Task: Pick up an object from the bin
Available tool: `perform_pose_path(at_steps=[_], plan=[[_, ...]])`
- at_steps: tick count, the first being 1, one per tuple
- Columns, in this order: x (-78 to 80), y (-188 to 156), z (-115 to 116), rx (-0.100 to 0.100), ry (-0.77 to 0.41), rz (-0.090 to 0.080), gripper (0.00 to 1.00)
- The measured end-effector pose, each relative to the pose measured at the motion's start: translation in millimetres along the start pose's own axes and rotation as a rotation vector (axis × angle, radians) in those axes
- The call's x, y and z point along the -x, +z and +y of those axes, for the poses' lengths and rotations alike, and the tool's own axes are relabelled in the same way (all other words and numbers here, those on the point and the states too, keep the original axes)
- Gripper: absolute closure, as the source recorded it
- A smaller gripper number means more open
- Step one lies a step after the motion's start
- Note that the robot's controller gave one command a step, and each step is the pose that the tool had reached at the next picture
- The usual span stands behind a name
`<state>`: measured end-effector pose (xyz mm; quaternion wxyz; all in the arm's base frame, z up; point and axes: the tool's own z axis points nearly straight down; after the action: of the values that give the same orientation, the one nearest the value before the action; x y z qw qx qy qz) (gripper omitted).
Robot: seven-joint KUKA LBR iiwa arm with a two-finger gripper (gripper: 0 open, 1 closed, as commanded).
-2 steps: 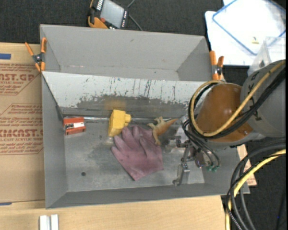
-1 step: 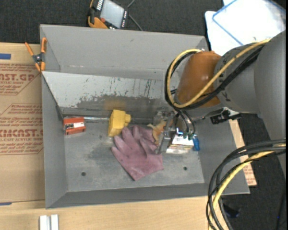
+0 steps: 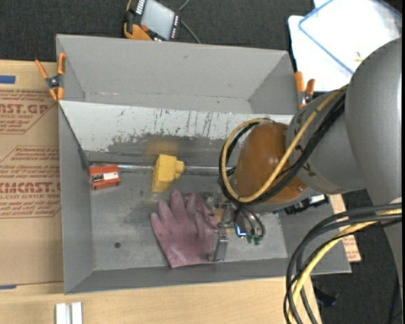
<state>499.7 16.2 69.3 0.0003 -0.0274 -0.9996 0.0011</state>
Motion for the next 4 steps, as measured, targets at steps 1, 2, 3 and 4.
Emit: perform_pose_path(at_steps=[1,2,3,4], plan=[[38.5,-2,-6,0.006,0.405,-0.019,1.00],[38.5,-2,-6,0.006,0.404,-0.019,1.00],[36.0,-20,-6,0.004,0.404,-0.012,1.00],[37.9,-47,-6,0.006,0.404,-0.019,1.00]])
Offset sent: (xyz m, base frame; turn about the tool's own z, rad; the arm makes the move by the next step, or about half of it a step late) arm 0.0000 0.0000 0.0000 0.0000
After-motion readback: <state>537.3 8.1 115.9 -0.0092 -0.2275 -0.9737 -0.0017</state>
